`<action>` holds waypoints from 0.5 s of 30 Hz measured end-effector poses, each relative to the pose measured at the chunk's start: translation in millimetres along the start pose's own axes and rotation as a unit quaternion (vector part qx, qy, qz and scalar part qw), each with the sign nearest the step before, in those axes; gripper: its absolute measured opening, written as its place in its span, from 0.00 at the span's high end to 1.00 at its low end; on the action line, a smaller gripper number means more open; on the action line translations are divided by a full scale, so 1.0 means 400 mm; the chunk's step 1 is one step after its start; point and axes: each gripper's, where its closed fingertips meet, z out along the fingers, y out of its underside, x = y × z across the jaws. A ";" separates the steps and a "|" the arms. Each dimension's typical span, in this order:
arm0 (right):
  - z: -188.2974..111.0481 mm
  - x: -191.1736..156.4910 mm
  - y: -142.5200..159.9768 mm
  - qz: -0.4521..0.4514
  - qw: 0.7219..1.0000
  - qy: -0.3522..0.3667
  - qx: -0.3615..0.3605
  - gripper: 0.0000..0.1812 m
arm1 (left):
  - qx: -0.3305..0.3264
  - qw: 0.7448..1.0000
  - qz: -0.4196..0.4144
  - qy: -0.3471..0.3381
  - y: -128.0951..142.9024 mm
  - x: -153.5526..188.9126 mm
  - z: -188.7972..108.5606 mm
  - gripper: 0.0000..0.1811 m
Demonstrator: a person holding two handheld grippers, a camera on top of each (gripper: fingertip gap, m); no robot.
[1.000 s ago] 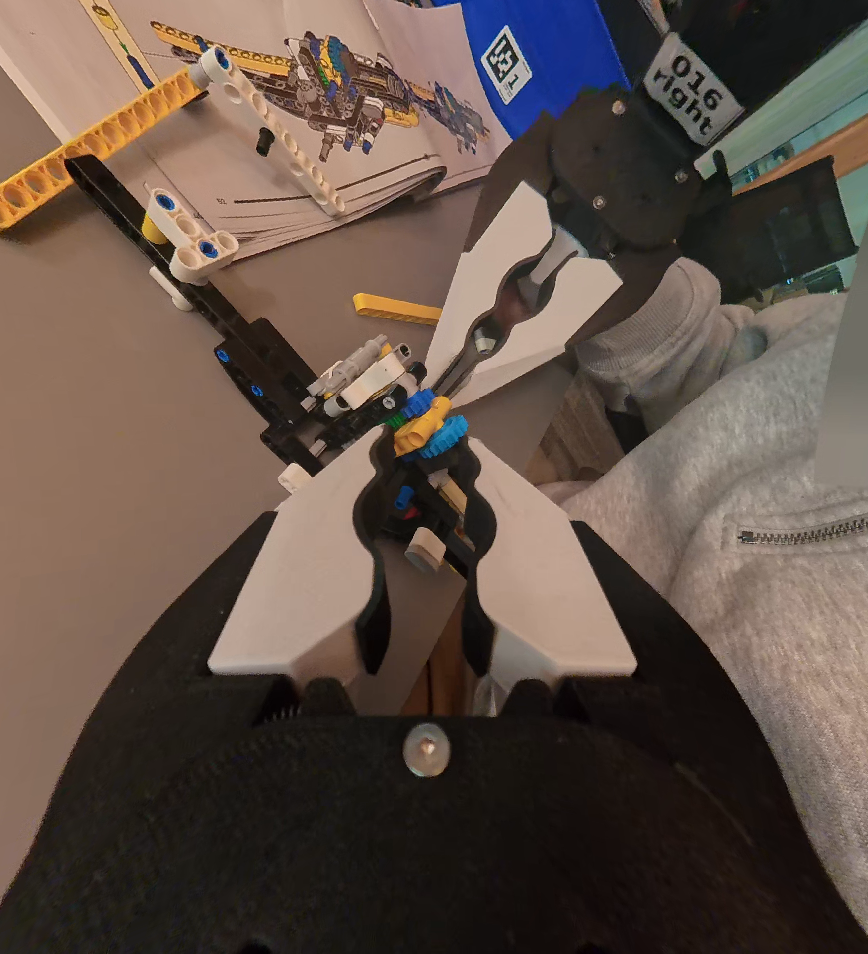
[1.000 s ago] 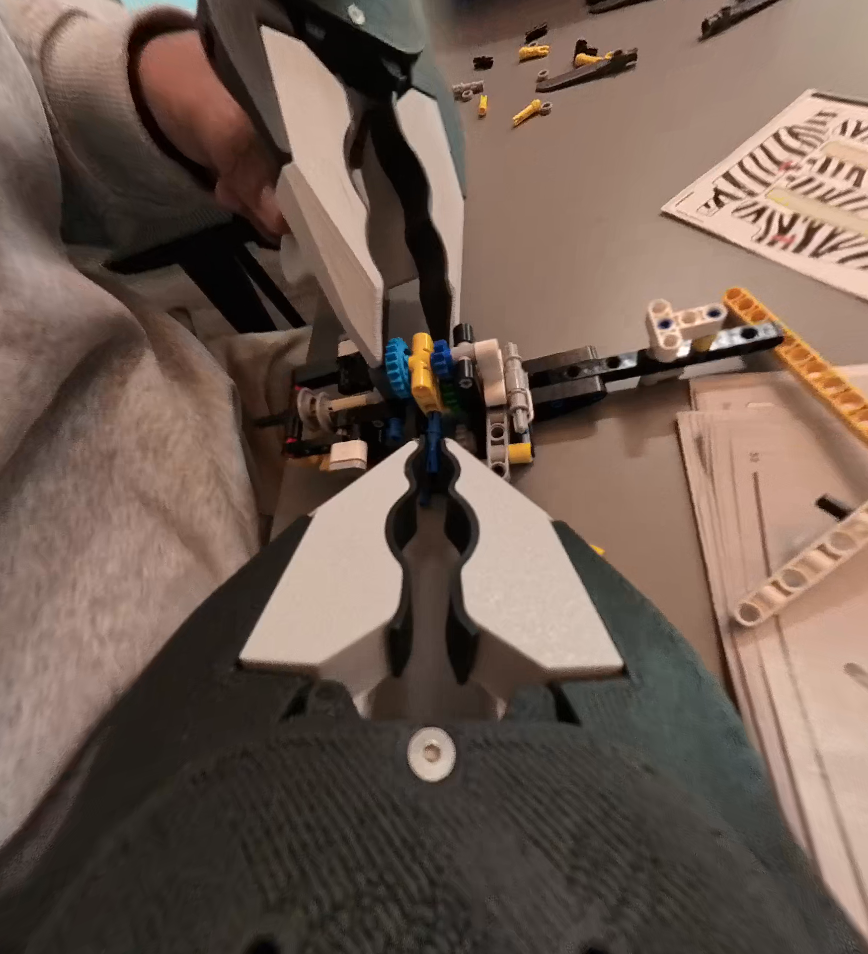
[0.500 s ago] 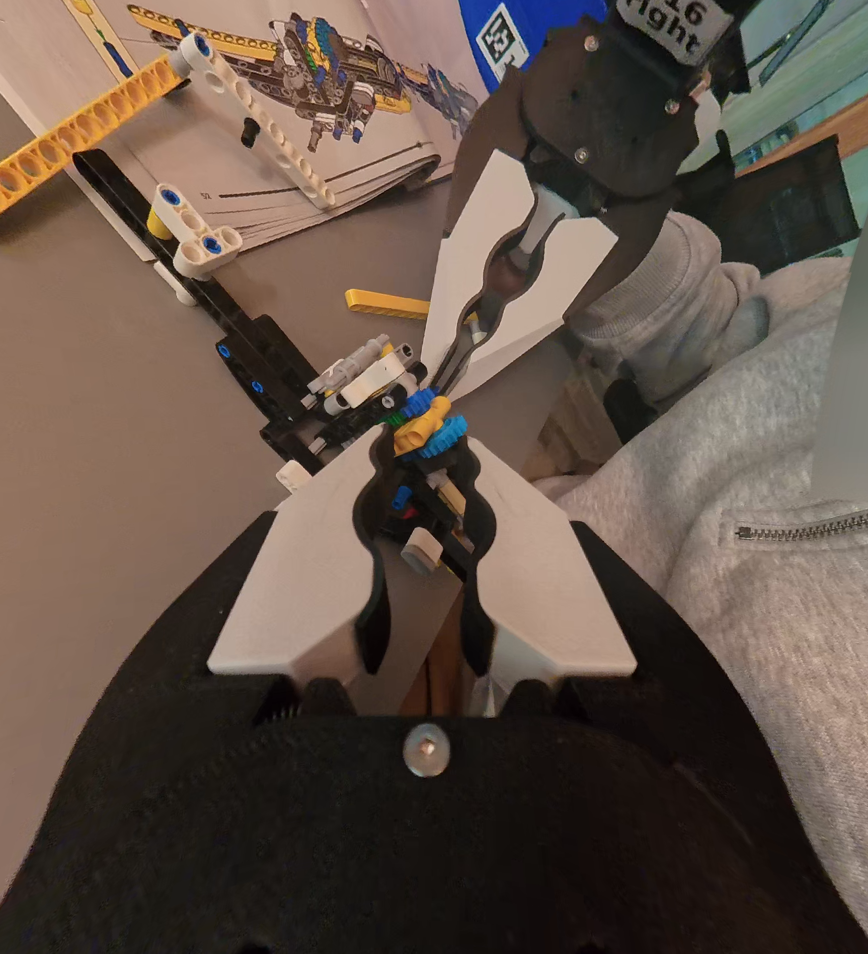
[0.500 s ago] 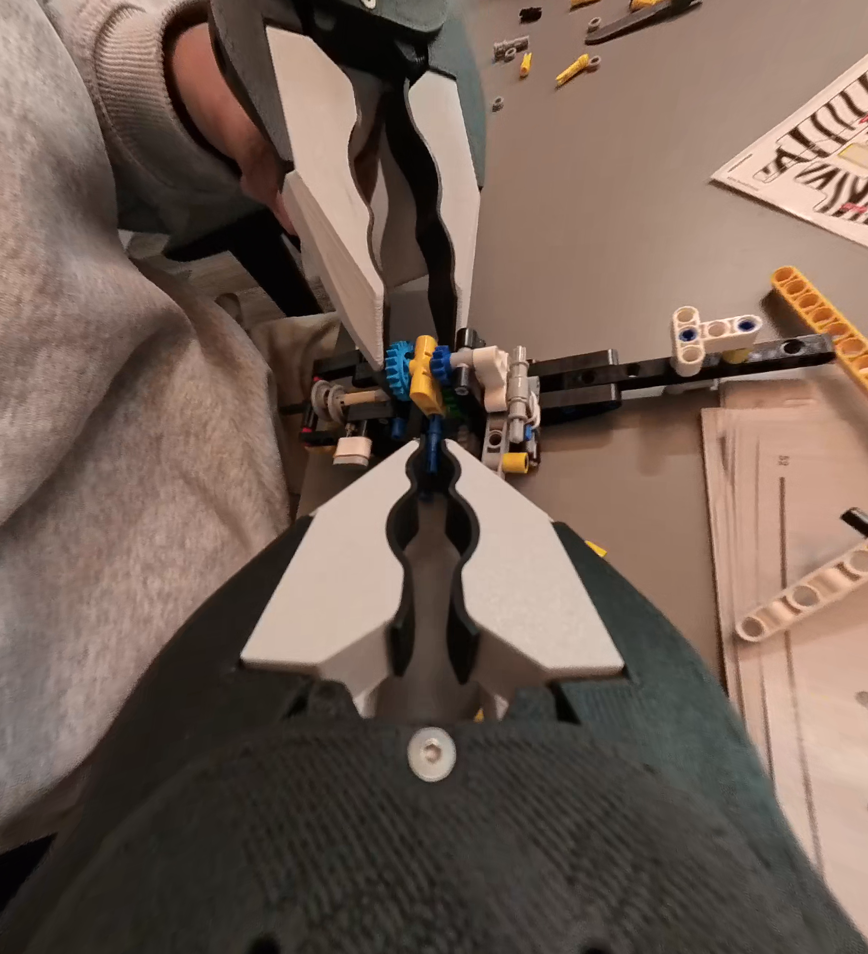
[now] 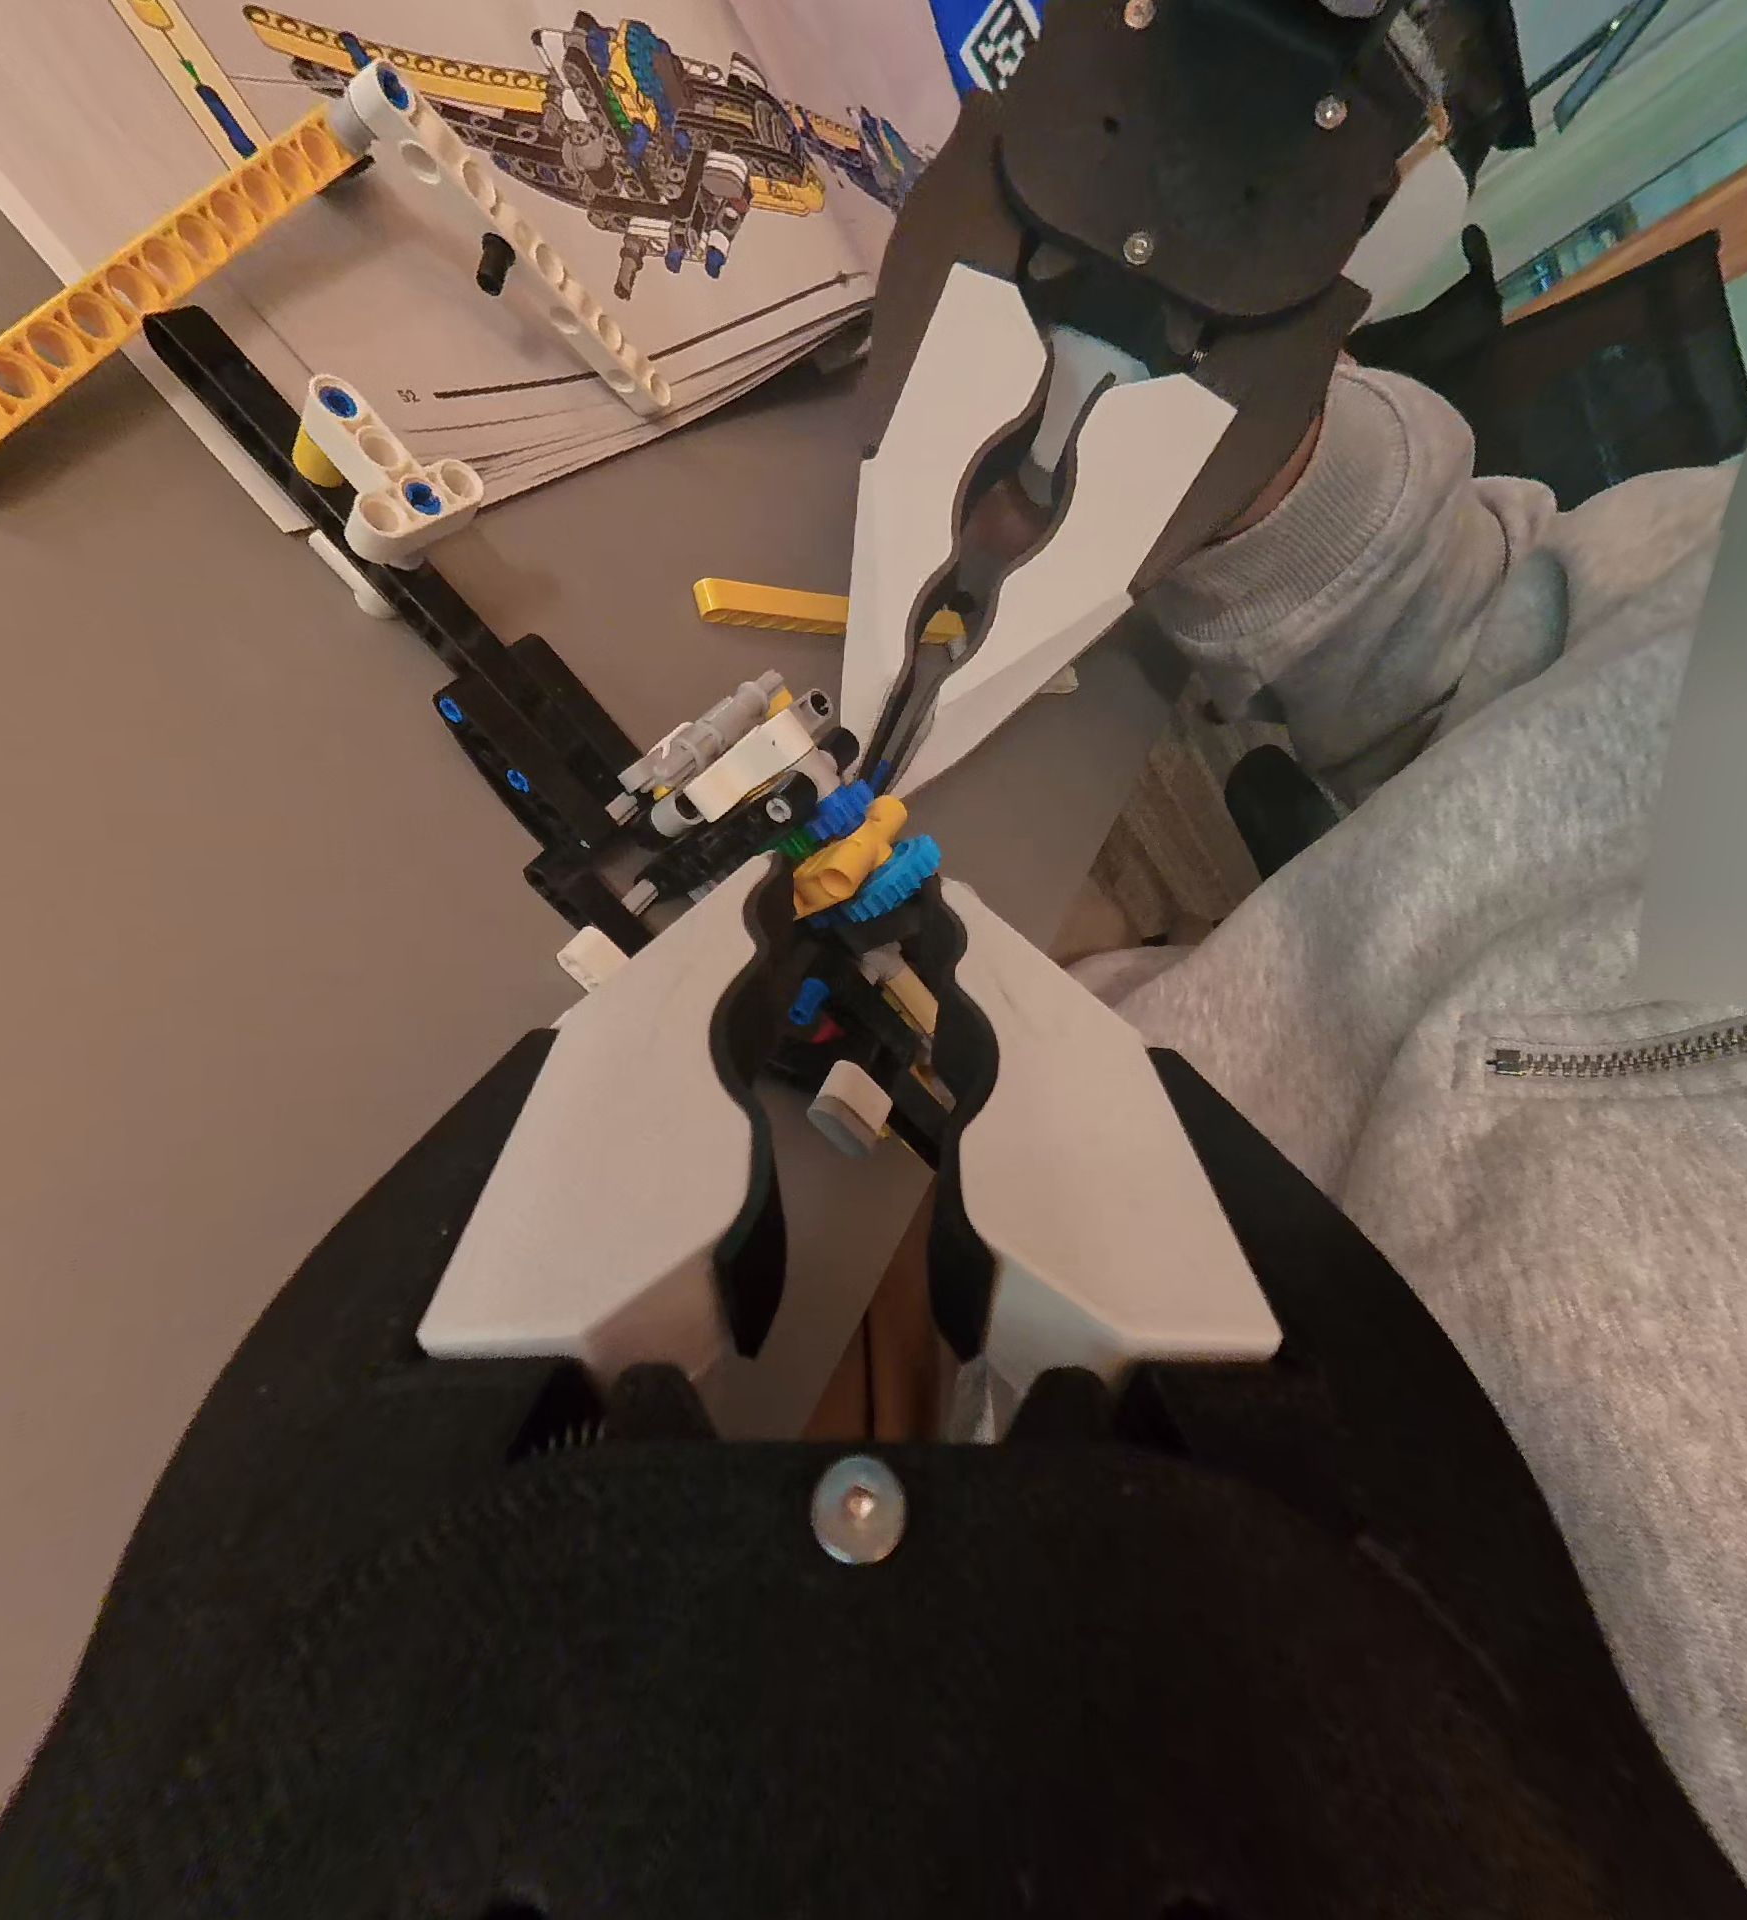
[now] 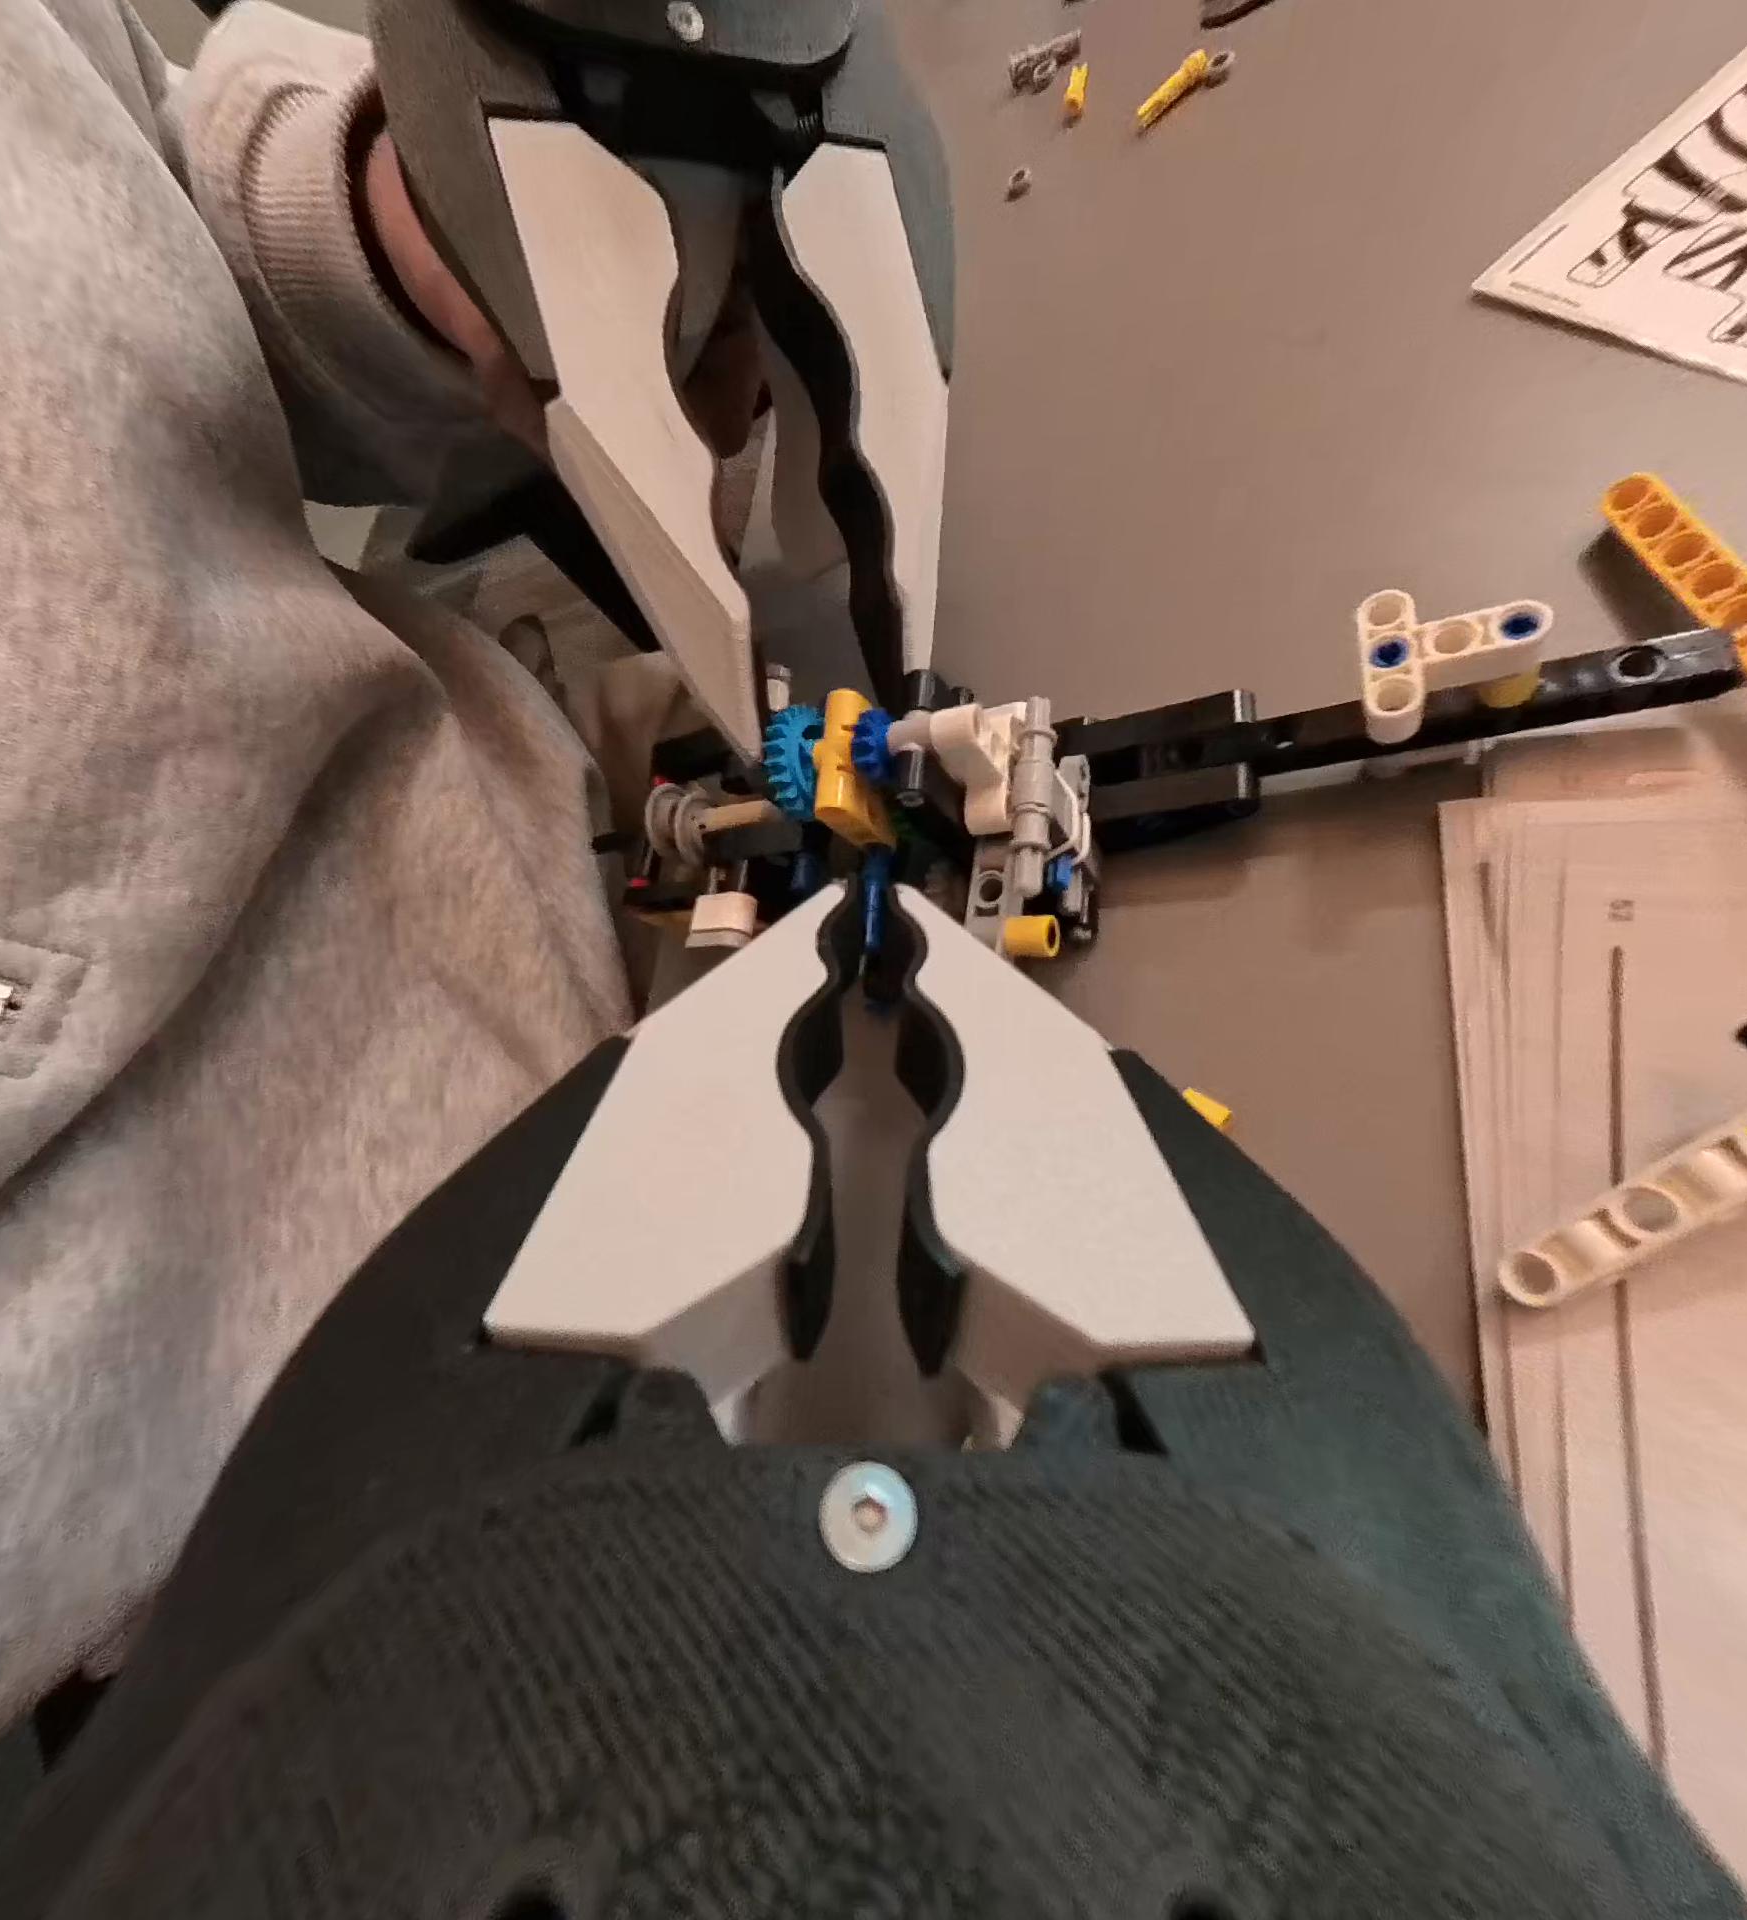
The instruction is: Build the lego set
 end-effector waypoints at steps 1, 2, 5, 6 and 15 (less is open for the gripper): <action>-0.002 0.000 -0.003 -0.001 1.000 0.002 0.007 1.00 | 0.000 1.000 -0.001 0.002 0.000 0.000 0.001 0.87; -0.002 0.001 -0.003 -0.005 1.000 0.004 0.010 1.00 | 0.001 1.000 -0.001 0.003 0.000 0.000 0.001 0.87; -0.001 0.004 -0.003 -0.022 0.999 0.020 0.020 1.00 | 0.002 1.000 -0.003 0.005 -0.001 0.000 0.001 0.87; -0.002 0.004 -0.005 -0.027 0.999 0.025 0.025 1.00 | 0.003 1.000 -0.004 0.005 -0.001 0.000 0.001 0.87; 0.004 0.004 0.006 -0.048 0.997 0.056 0.030 1.00 | 0.006 1.000 -0.010 0.008 -0.001 0.000 0.001 0.87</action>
